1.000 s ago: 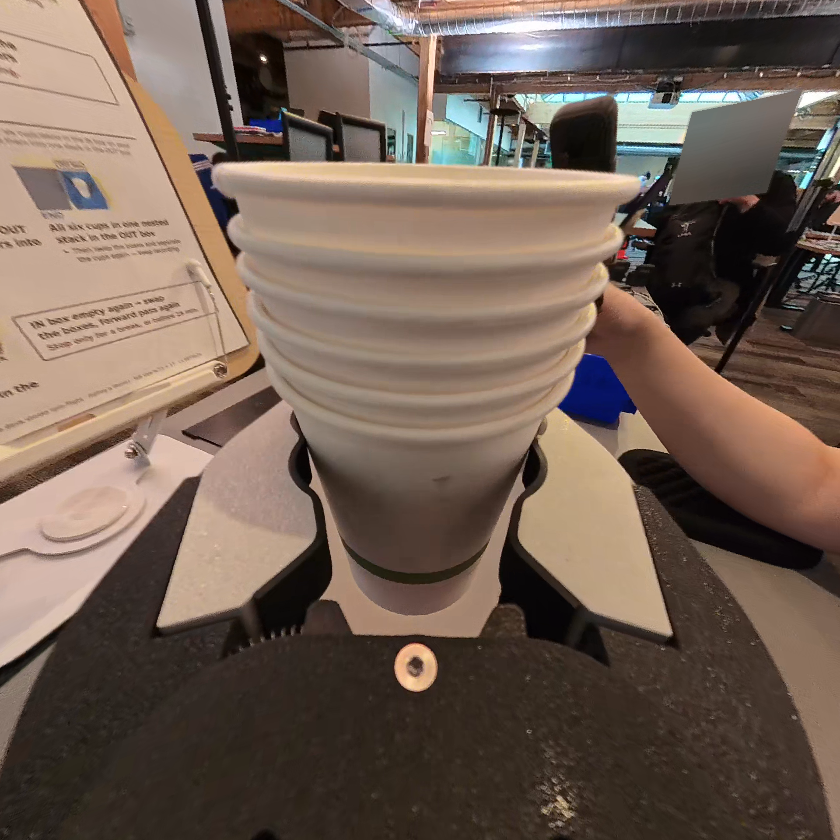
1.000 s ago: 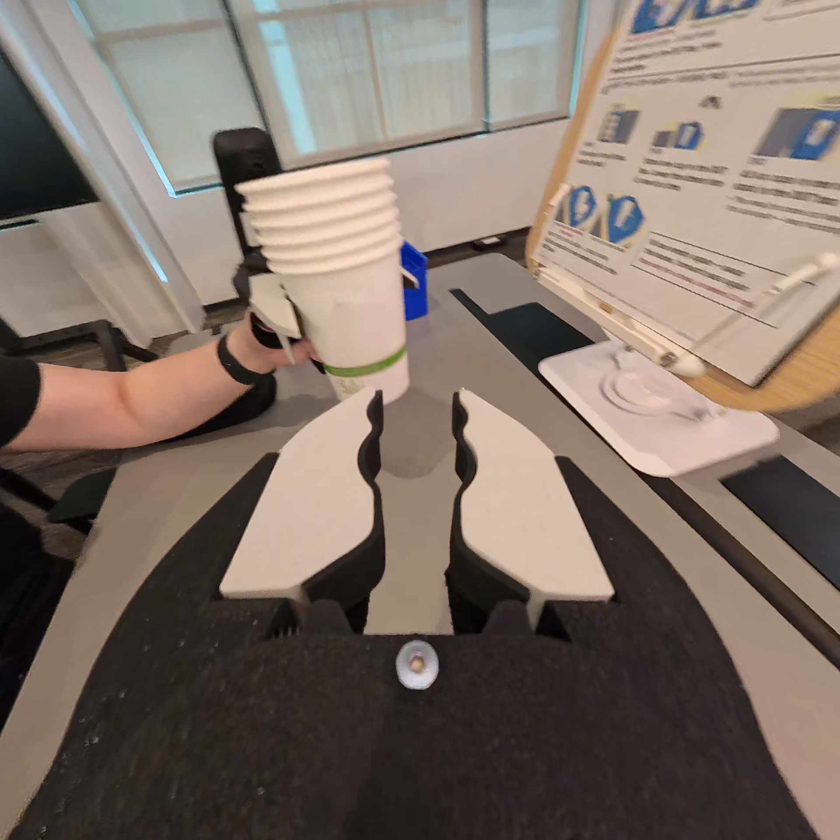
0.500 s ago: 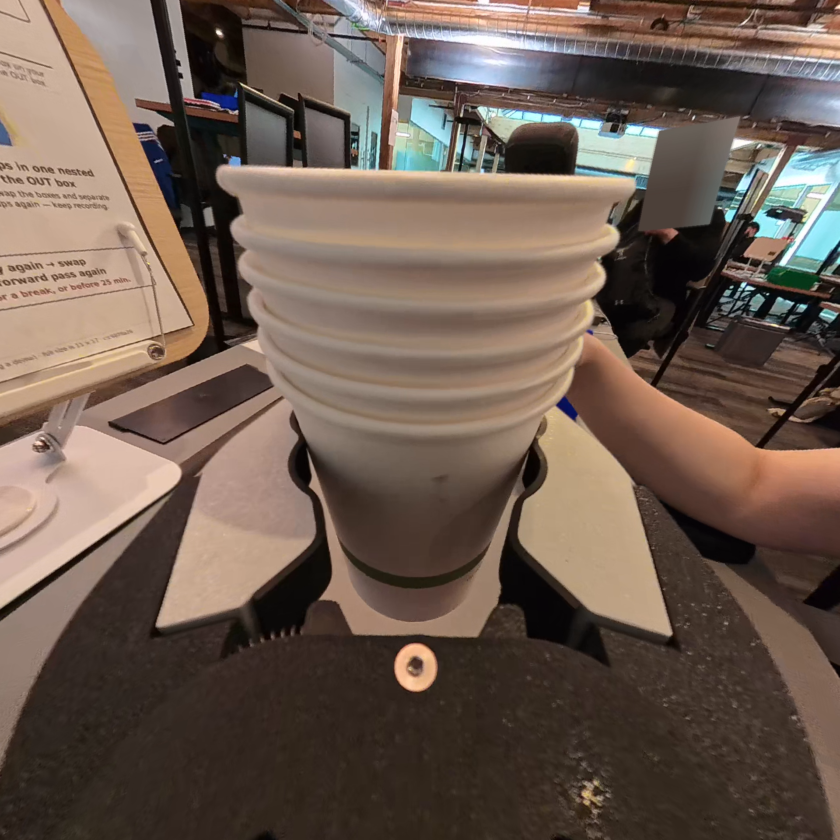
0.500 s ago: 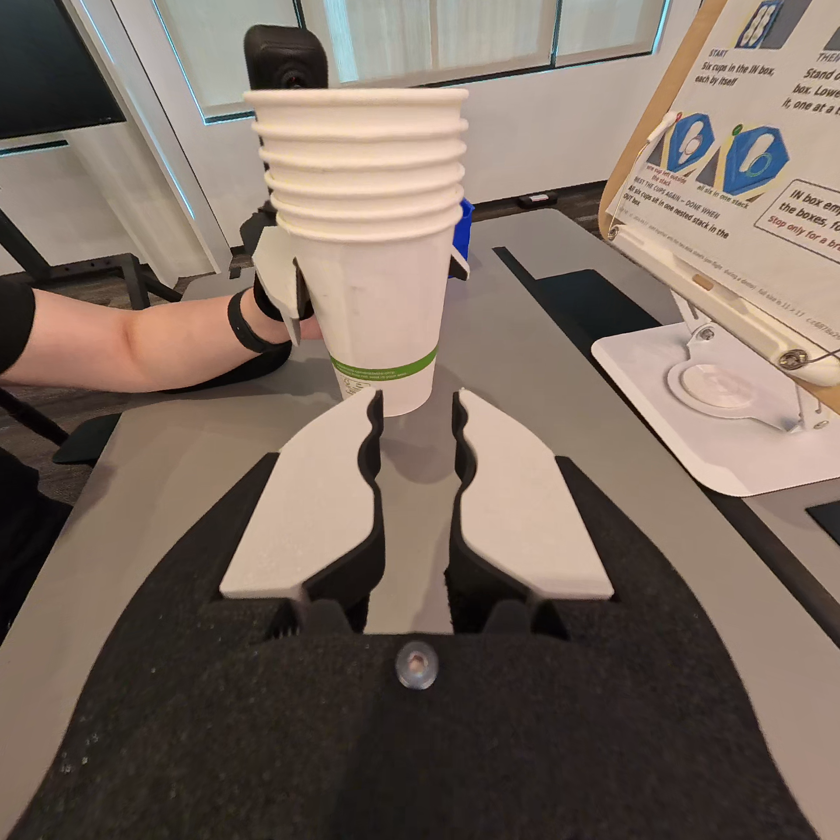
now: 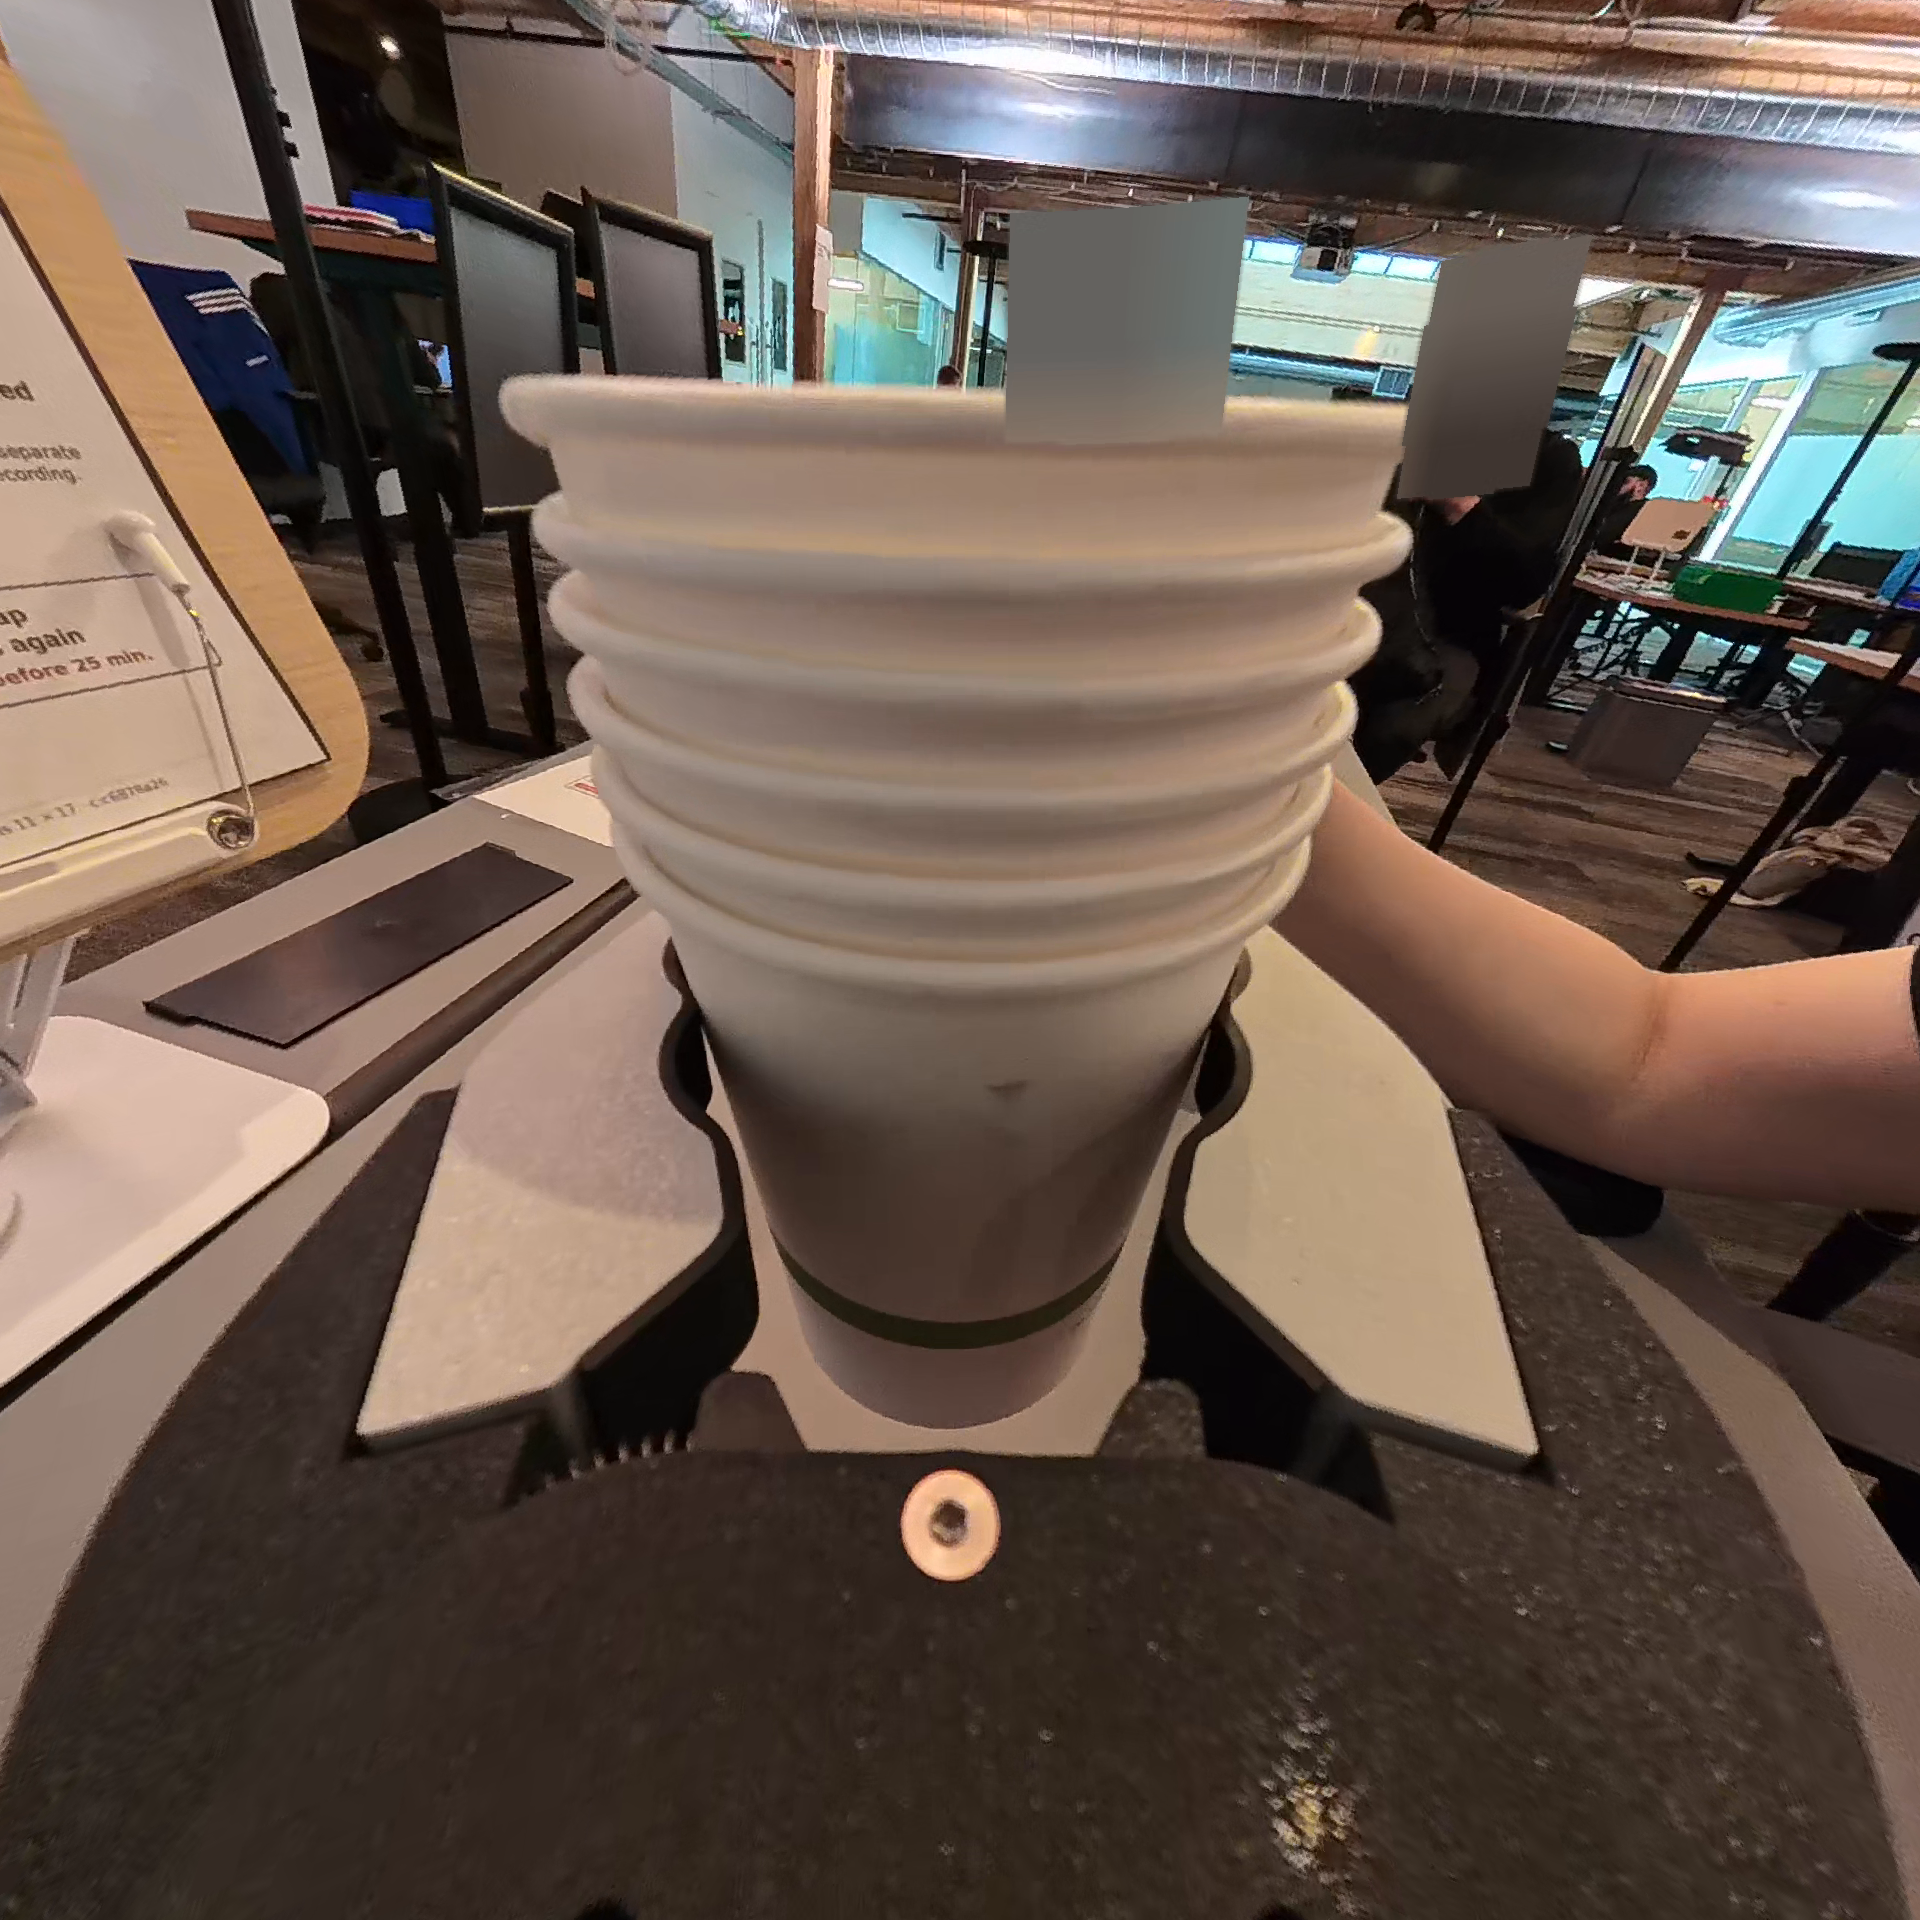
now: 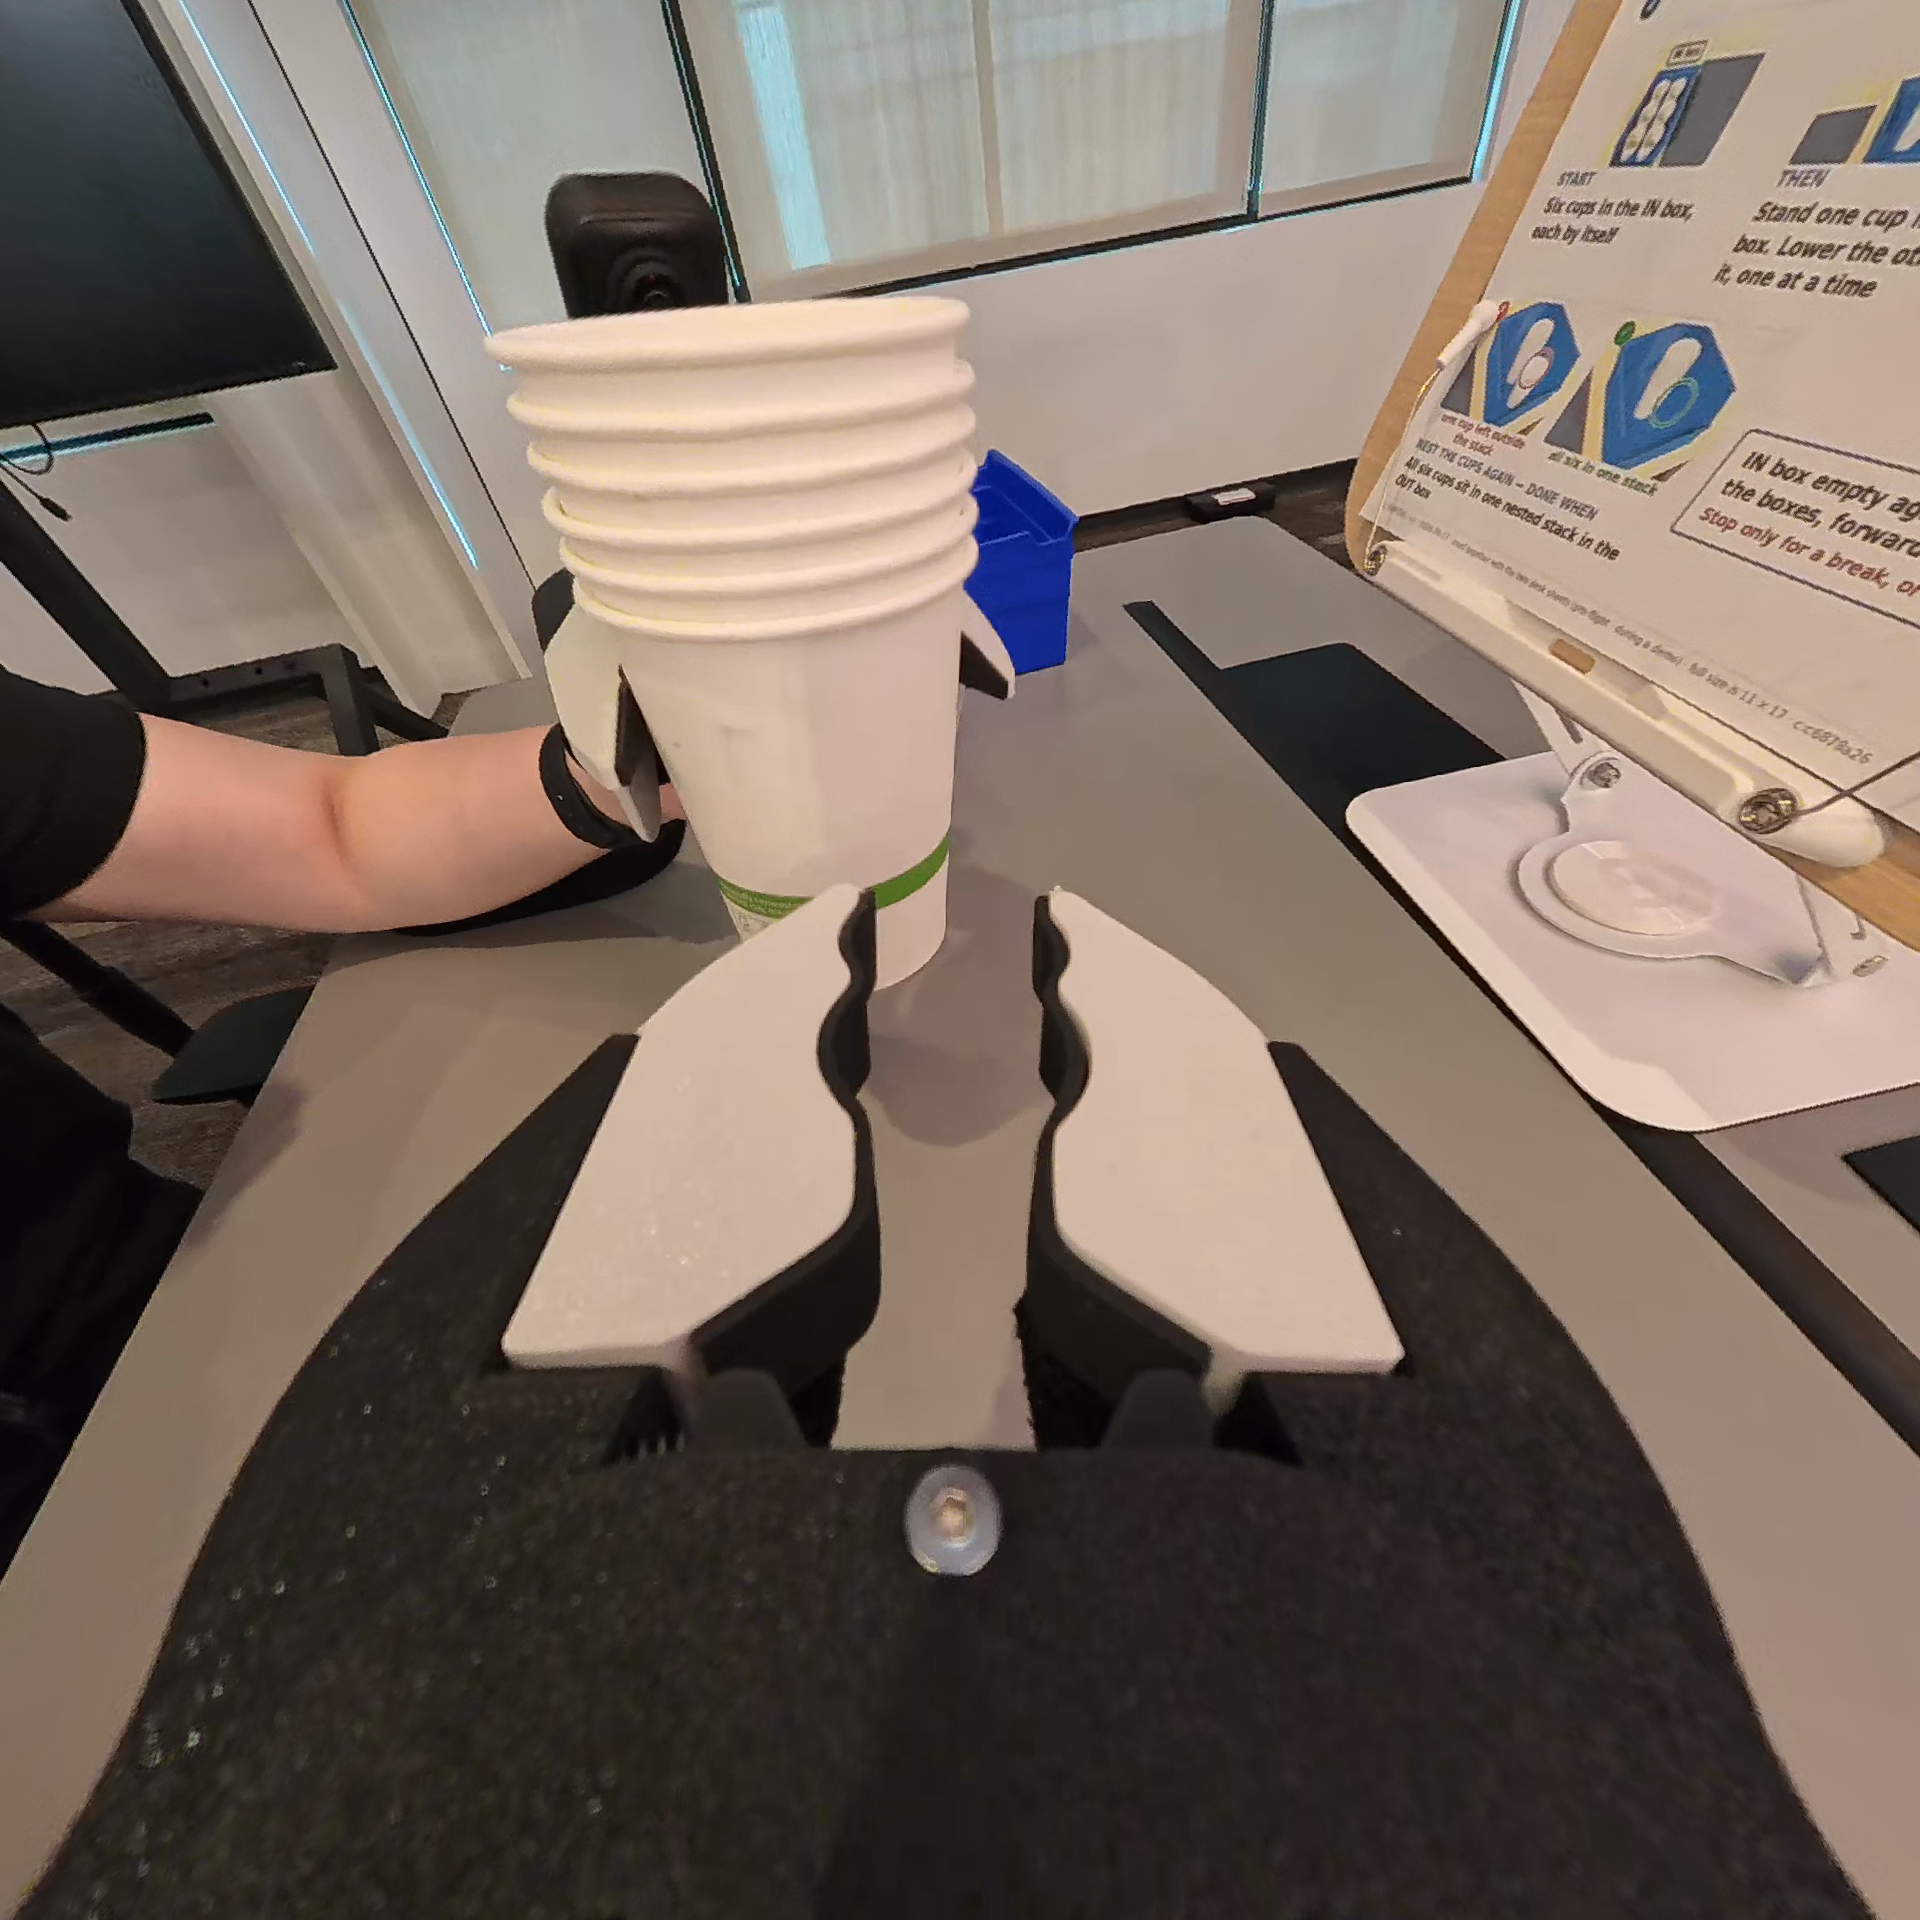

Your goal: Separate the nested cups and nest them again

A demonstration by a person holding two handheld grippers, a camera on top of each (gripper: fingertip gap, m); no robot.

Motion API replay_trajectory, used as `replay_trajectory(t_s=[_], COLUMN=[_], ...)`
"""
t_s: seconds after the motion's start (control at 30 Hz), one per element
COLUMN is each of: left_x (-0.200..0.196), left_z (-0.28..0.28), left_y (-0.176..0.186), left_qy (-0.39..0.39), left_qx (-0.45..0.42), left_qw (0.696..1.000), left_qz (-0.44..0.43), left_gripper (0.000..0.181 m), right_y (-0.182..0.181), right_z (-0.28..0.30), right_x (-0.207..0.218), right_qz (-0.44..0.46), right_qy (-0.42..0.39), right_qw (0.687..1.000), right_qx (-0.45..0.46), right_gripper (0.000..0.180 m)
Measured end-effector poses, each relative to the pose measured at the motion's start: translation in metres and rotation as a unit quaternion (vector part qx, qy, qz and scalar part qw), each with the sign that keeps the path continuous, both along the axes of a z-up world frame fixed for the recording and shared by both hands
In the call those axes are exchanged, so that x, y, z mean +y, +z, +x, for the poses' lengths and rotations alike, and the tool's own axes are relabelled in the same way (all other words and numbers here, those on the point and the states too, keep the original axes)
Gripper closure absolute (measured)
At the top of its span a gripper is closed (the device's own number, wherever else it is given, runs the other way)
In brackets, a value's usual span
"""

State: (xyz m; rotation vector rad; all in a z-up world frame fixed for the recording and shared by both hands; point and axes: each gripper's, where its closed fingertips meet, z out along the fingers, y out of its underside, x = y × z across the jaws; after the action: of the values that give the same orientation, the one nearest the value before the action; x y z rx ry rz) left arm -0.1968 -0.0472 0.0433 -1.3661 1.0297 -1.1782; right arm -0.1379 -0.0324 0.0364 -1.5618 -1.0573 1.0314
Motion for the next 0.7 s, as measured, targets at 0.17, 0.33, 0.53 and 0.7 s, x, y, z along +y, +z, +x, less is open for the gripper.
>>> replay_trajectory(t_s=[0.17, 0.33, 0.53, 0.7], left_x=[0.0006, 0.0042, 0.0049, 0.0054], left_z=[-0.0013, -0.0024, -0.0034, -0.0035], left_y=[0.0017, -0.0011, 0.0008, 0.0001], left_qy=[0.002, 0.005, 0.004, 0.007], left_qx=[-0.002, -0.002, -0.007, -0.002], left_qw=[1.000, 1.000, 1.000, 1.000], left_qz=[0.001, -0.001, -0.002, 0.003], left_gripper=[0.088, 0.088, 0.088, 0.088], right_y=[0.0031, 0.0026, 0.0010, 0.0001], right_z=[-0.0015, -0.0004, 0.0003, 0.0005], right_x=[-0.0034, -0.0033, -0.0010, -0.0005], right_qz=[0.005, 0.008, 0.006, 0.006], right_qy=[0.005, 0.004, 0.001, -0.001], right_qw=[1.000, 1.000, 1.000, 1.000], right_qx=[-0.002, -0.010, -0.012, -0.014], right_gripper=[0.152, 0.152, 0.152, 0.152])
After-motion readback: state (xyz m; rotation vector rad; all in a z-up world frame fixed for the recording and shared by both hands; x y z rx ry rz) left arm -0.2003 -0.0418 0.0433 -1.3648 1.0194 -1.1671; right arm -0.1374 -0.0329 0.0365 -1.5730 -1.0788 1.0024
